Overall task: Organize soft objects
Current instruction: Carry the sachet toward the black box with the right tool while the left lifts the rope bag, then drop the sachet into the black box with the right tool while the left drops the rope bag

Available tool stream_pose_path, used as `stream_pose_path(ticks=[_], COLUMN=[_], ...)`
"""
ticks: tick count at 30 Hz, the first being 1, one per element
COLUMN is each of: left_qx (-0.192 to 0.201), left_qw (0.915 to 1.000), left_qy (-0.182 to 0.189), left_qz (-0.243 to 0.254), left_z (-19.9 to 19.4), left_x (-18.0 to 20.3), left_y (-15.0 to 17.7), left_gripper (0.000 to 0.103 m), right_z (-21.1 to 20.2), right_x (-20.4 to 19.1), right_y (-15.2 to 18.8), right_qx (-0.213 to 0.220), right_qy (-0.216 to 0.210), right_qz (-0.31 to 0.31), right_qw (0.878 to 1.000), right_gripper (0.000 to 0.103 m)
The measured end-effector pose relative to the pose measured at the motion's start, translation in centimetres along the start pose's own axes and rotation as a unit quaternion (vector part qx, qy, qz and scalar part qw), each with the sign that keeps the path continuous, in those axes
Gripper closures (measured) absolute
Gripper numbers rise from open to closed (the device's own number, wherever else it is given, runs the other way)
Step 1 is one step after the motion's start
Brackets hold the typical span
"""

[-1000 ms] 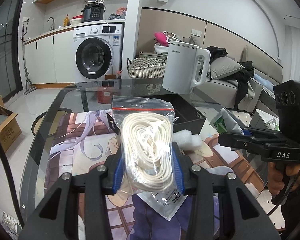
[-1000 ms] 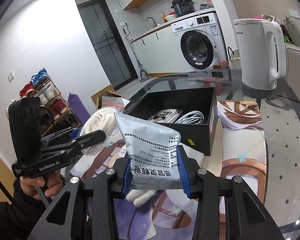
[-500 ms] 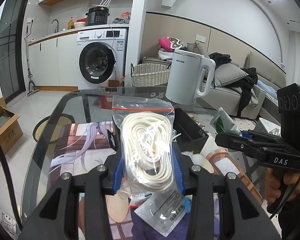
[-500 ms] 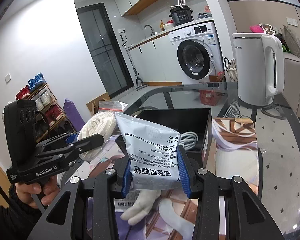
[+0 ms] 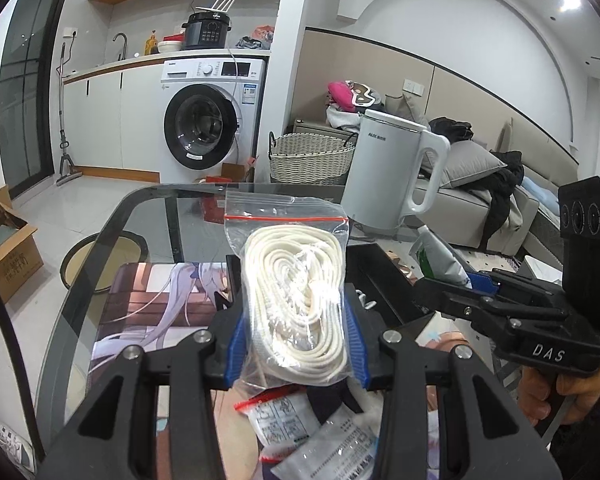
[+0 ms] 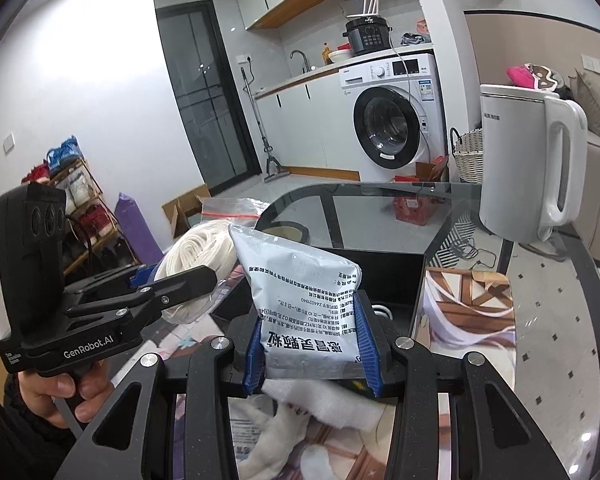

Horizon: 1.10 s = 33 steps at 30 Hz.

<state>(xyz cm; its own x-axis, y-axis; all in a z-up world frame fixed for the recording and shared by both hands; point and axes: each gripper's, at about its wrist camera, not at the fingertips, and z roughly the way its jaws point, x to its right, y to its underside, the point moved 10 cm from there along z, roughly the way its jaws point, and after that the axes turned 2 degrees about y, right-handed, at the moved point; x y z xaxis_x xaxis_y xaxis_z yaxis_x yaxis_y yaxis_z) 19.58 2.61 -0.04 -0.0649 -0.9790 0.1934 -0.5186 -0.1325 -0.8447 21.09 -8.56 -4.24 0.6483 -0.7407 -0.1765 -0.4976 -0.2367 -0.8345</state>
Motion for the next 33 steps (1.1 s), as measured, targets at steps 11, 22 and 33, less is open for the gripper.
stream_pose_path(ticks=[11,22,33], left_qx=[-0.008,-0.027,-0.046], left_qw=[0.9999,0.9995,0.9987], left_qy=[-0.001,0.002,0.007], left_qz=[0.005,0.014,0.021], left_z=[2.6,5.1,7.0], left_x=[-0.4,0.1,0.4], left_y=[-0.5,0.1,0.8], left_gripper=[0.062,0.062,0.062], right_z=[3.3,6.1,8.0], right_x=[1.5,2.6,3.4], right_y=[-0.3,0.0,0.4], right_qx=[-0.021,-0.048,-0.072], right_qy=[0.027,0.040,0.065], right_qz=[-0.021,-0.039,-0.068], right_qw=[0.999,0.997,0.993], right_gripper=[0.063,0.063,0.063])
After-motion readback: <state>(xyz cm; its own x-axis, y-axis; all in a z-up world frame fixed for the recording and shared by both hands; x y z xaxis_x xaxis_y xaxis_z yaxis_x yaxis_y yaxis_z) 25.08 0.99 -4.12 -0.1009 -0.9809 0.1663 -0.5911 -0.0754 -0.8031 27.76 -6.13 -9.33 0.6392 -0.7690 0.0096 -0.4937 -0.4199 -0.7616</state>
